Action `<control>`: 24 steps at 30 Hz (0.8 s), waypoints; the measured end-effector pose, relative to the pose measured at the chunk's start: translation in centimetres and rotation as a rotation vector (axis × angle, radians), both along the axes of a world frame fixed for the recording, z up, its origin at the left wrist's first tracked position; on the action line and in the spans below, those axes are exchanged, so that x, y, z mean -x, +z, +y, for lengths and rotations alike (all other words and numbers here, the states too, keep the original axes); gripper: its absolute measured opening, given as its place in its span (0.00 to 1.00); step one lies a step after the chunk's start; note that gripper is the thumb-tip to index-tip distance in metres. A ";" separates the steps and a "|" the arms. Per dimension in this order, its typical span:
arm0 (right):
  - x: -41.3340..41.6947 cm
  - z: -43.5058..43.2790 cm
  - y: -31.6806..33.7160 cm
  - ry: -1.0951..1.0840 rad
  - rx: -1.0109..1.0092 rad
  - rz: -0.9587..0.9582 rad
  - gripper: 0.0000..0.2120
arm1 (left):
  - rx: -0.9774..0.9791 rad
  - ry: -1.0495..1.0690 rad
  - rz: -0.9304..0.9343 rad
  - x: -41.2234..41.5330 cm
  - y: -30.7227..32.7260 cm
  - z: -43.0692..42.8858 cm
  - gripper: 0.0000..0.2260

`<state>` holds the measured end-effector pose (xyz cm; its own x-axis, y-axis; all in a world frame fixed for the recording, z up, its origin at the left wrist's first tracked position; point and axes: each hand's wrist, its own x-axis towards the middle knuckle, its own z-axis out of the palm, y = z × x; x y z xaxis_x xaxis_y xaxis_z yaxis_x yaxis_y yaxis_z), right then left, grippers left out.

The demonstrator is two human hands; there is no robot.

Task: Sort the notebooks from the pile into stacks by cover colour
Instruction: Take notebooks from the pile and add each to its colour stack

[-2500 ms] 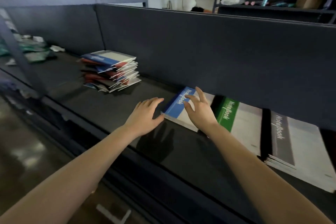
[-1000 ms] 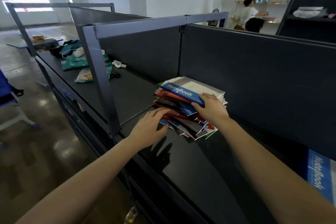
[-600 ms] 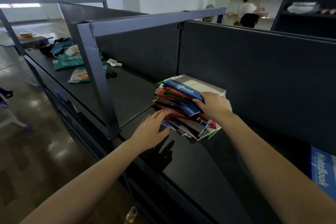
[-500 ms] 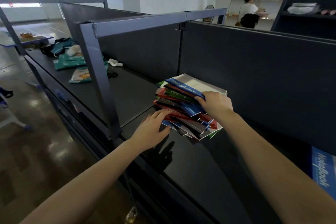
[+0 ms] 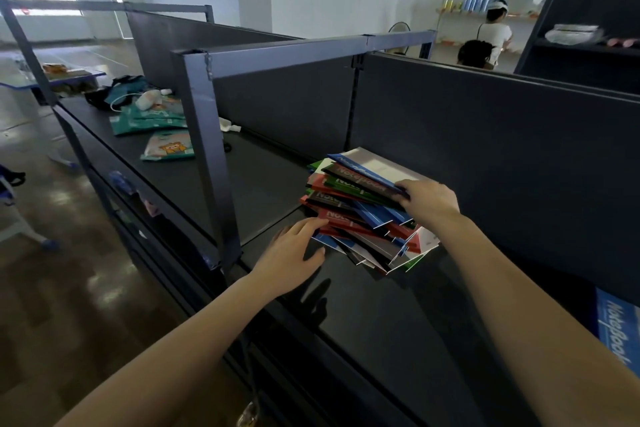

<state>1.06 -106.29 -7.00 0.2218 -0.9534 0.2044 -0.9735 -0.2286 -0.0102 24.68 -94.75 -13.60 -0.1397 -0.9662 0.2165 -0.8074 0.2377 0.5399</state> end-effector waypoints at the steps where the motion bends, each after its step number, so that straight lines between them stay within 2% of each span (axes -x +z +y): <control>1: 0.2 0.0 0.1 0.000 -0.029 -0.016 0.17 | 0.001 0.002 0.004 -0.2 -0.1 0.0 0.23; 8: 0.9 0.5 -0.3 0.058 -0.098 -0.051 0.18 | -0.032 0.008 0.008 -0.2 -0.8 0.3 0.23; 12: 0.5 0.9 -0.8 0.085 0.045 -0.001 0.14 | -0.008 -0.002 0.025 0.4 -0.9 0.5 0.22; 18: 0.5 1.8 -1.4 0.082 0.204 0.083 0.14 | -0.006 -0.004 0.043 0.9 -1.2 1.0 0.23; 24: 1.7 3.9 -1.1 0.122 0.315 0.014 0.13 | 0.067 -0.001 0.257 2.3 -0.2 0.8 0.23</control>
